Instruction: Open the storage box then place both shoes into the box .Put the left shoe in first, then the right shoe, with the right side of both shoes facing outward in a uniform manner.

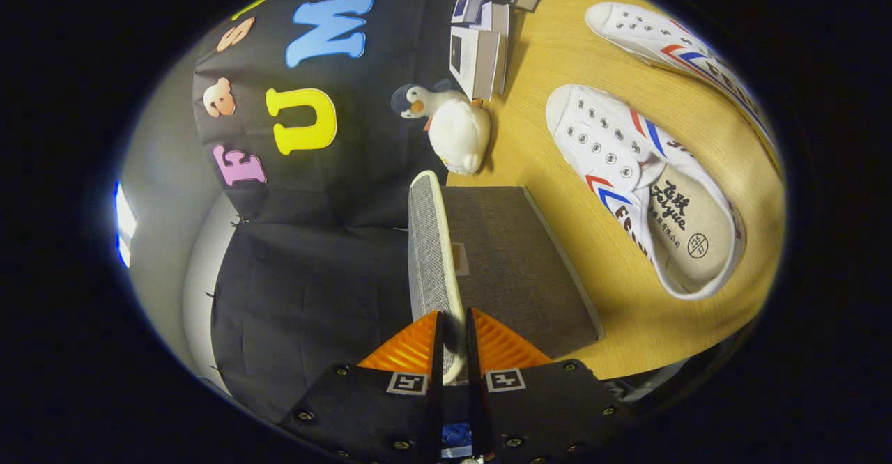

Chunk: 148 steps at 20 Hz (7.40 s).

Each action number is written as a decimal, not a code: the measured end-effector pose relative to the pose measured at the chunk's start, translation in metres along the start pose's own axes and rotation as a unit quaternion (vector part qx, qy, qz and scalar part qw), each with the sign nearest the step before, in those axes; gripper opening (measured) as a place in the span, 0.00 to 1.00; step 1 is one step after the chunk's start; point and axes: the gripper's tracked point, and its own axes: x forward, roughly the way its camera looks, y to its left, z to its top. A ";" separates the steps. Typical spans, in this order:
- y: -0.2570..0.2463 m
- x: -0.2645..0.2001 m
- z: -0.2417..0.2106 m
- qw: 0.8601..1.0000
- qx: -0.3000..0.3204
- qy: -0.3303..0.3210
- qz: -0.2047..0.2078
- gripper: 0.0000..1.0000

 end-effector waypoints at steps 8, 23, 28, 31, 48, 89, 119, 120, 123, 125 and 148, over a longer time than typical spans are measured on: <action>0.046 -0.009 0.003 0.999 -0.022 -0.002 0.027 0.00; 0.177 0.014 -0.032 0.986 -0.154 0.021 0.065 0.00; 0.199 0.032 -0.055 0.974 -0.221 0.012 0.049 0.00; 0.211 0.048 -0.075 0.967 -0.250 0.019 0.052 0.00; 0.225 0.110 -0.156 0.926 -0.369 0.060 0.058 0.56; -0.057 -0.037 0.162 0.828 -0.450 -0.054 -0.330 0.97; -0.148 -0.032 0.147 0.882 -0.286 0.026 -0.375 0.07; -0.147 -0.035 0.144 0.881 -0.282 0.025 -0.379 0.07; -0.141 -0.036 0.141 0.883 -0.275 0.014 -0.379 0.00; -0.131 -0.035 0.135 0.895 -0.254 0.012 -0.366 0.00; 0.064 0.012 0.091 0.926 -0.271 -0.018 -0.264 0.00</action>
